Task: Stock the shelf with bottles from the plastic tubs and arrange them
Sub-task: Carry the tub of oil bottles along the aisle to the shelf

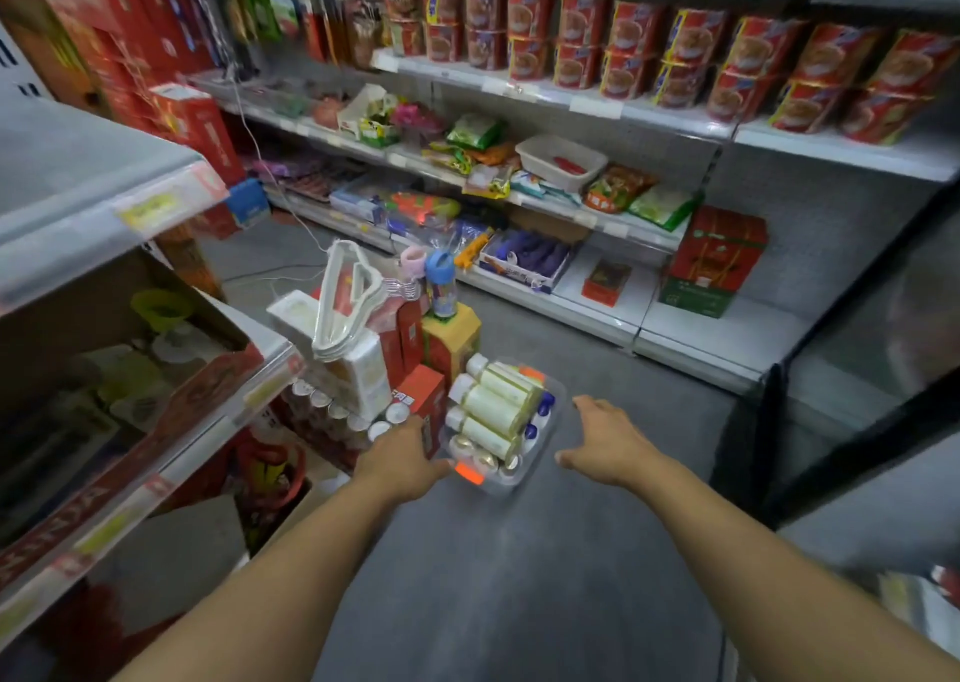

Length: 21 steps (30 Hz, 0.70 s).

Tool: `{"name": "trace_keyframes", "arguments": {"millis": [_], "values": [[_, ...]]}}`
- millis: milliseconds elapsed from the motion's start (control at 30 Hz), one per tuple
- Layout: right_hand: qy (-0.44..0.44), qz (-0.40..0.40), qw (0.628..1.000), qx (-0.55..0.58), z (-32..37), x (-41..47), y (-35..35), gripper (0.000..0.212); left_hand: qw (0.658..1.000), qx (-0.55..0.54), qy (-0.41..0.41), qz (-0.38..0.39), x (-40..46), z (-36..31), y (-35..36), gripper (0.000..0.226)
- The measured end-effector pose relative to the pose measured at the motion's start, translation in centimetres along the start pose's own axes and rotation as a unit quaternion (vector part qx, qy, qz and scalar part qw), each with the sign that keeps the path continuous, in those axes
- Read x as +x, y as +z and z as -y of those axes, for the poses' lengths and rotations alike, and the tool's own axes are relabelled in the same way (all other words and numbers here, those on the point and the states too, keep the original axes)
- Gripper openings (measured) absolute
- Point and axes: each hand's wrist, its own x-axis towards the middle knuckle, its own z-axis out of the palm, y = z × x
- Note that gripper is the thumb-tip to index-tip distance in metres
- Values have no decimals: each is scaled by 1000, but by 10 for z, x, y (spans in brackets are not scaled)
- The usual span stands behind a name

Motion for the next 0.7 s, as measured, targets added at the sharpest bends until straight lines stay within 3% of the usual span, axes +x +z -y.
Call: {"name": "trace_keyframes", "arguments": {"millis": [267,467,700], "values": [[-62,33,998,-8,-23,116,-40,78,998,5,-69,-10,80,-30,1,70],[-103,82,990,-46,-57,207,-65,85,984,-72,-157,-34,125,-72,32,61],[-154,131,976,-77,-94,284,-73,83,962,-122,-242,-32,150,-113,73,72]]}}
